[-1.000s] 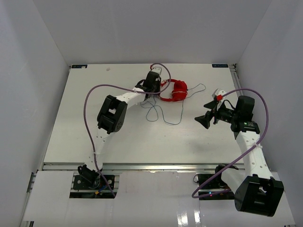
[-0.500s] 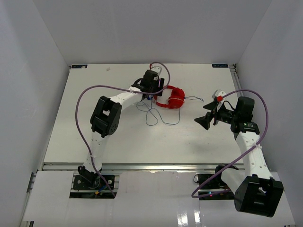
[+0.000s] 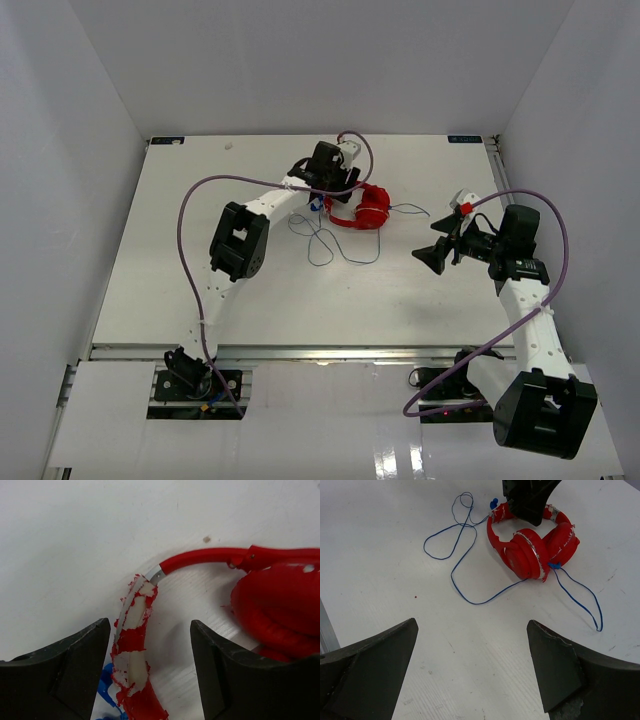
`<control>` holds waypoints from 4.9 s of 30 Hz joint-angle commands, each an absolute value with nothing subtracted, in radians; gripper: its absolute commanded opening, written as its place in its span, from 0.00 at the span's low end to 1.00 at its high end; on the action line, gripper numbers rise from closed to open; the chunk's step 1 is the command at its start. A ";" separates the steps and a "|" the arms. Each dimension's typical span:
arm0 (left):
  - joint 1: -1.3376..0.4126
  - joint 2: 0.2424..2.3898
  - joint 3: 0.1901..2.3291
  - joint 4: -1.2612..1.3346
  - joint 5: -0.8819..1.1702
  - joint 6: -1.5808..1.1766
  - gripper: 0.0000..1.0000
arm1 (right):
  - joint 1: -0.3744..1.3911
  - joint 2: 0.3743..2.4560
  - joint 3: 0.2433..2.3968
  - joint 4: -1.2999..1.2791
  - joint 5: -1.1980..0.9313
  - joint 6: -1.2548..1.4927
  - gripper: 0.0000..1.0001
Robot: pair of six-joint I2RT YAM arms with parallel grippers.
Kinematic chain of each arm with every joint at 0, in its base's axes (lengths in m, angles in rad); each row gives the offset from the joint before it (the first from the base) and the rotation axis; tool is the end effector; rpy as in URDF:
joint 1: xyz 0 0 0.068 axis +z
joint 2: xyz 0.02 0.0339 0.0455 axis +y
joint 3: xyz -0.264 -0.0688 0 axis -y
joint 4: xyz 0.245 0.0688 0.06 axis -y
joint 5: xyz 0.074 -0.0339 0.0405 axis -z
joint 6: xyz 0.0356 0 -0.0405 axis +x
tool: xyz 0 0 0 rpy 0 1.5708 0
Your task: Wrap the headphones
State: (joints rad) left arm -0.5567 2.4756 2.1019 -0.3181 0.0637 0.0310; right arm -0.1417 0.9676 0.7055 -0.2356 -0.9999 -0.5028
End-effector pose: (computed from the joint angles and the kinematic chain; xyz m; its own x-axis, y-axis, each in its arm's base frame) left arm 0.4759 -0.2988 0.1732 -0.5237 0.3624 -0.7710 0.5854 0.8105 -0.0167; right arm 0.2065 0.0008 0.2809 -0.0982 -0.2490 -0.9635 -0.8022 0.5927 -0.0714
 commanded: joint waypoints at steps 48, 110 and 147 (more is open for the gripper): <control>-0.529 2.208 1.666 -0.746 0.101 -0.315 0.66 | -0.172 0.959 0.695 -0.219 -1.045 -0.503 0.96; -0.561 2.280 1.994 -0.835 -0.004 -0.470 0.00 | -0.285 0.956 0.671 -0.225 -1.111 -0.526 0.96; -0.497 2.290 2.027 -0.902 0.167 -0.357 0.00 | -0.287 0.991 0.670 -0.278 -1.144 -0.607 0.96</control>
State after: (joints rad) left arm -0.4947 2.3786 2.0296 -0.8828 0.1973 -0.3844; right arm -0.2813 0.9857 0.6712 -0.2680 -1.1114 -0.5911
